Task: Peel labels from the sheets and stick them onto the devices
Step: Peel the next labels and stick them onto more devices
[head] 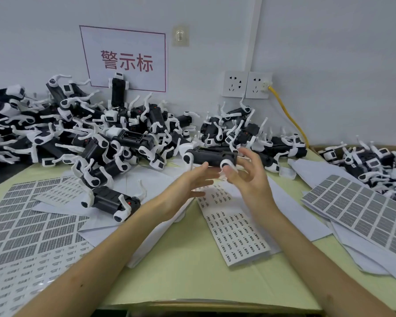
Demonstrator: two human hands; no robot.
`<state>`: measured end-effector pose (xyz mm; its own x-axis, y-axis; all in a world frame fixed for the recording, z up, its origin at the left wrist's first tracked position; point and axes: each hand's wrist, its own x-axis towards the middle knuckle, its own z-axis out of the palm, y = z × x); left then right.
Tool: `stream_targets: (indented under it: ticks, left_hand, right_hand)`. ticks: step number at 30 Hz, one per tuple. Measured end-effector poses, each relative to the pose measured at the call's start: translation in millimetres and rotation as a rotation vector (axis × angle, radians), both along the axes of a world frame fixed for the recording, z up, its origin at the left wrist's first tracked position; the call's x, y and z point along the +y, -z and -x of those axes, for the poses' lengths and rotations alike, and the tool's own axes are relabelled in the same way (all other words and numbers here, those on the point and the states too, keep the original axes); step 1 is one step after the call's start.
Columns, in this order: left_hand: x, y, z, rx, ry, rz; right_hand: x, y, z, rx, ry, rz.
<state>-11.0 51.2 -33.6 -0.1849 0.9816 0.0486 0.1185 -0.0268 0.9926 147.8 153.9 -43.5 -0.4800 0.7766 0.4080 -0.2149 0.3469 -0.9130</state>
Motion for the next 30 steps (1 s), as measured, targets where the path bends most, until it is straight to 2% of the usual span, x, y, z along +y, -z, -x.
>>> stream_targets:
  ticks: [4, 8, 11, 14, 17, 20, 26, 30]
  left_hand:
    - [-2.6, -3.2, 1.8, 0.068, -0.096, -0.127]
    - [-6.1, -8.4, 10.3, -0.012, -0.405, -0.287]
    - [-5.5, -11.4, 15.0, -0.115, -0.526, -0.267]
    - [-2.3, -10.3, 12.8, -0.171, -0.430, -0.173]
    - [-1.7, -5.5, 7.6, -0.147, -0.191, -0.095]
    - [-2.4, -3.1, 3.7, -0.173, 0.002, -0.049]
    - [-6.4, -4.0, 3.7, -0.086, 0.143, -0.037]
    - [-5.1, -1.9, -2.0, -0.110, -0.003, -0.023]
  right_hand:
    - [8.4, -9.9, -8.0, 0.156, 0.131, 0.149]
    - [19.1, -16.1, -16.2, 0.272, 0.182, 0.326]
    - [21.2, -15.1, -17.3, 0.249, 0.102, 0.385]
    - [15.4, -15.1, -13.6, 0.205, -0.013, 0.332]
    - [8.9, -13.5, -9.6, 0.102, -0.072, 0.231]
    - [6.1, -12.5, -7.6, 0.054, -0.081, 0.211]
    - [7.4, -12.6, -10.8, 0.018, -0.075, 0.169]
    - [6.3, -11.1, -8.8, 0.024, -0.048, 0.199]
